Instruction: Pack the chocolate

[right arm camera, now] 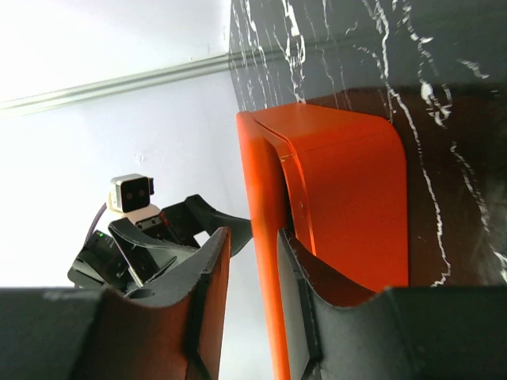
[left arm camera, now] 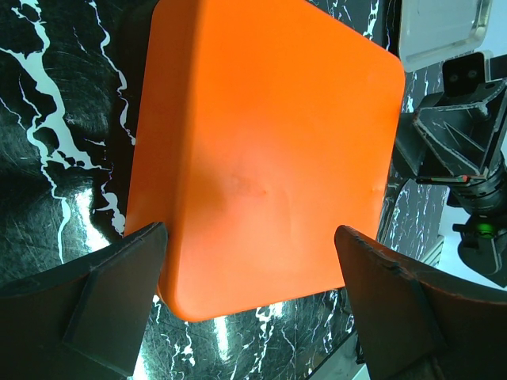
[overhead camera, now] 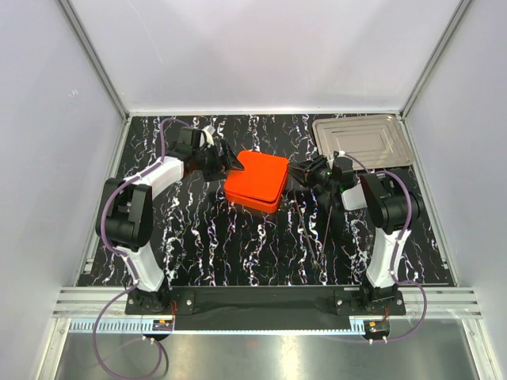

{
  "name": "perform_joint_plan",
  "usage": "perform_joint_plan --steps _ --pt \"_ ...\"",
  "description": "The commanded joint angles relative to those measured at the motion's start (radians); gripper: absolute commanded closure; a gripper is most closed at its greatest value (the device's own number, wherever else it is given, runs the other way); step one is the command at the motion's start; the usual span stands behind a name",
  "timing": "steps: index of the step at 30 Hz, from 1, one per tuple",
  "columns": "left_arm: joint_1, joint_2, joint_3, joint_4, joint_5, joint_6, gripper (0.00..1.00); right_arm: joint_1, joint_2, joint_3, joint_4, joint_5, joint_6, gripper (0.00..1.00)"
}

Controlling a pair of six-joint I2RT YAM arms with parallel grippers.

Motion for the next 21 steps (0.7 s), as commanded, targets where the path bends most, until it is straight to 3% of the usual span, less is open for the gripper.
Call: perform_joint_plan --steps 1,4,11,17,21 --pt "-0.008 -0.004 0.015 0.022 0.003 0.011 0.06 -0.023 -0.081 -0.010 -0.047 0.017 -0.042 0.62" --pt "-0.011 -0.015 0.023 0.016 0.005 0.011 0.06 -0.026 -0.127 0.007 -0.150 0.044 -0.094 0.62" --pt "-0.014 -0.033 0.033 0.004 0.000 0.014 0.06 -0.023 -0.263 0.103 -0.600 0.158 -0.325 0.60" --pt "-0.014 -0.019 0.064 -0.048 -0.057 0.043 0.06 -0.003 -0.328 0.192 -0.817 0.234 -0.454 0.59" --pt "-0.014 -0.036 0.075 -0.083 -0.104 0.063 0.06 0.017 -0.342 0.264 -0.915 0.268 -0.542 0.65"
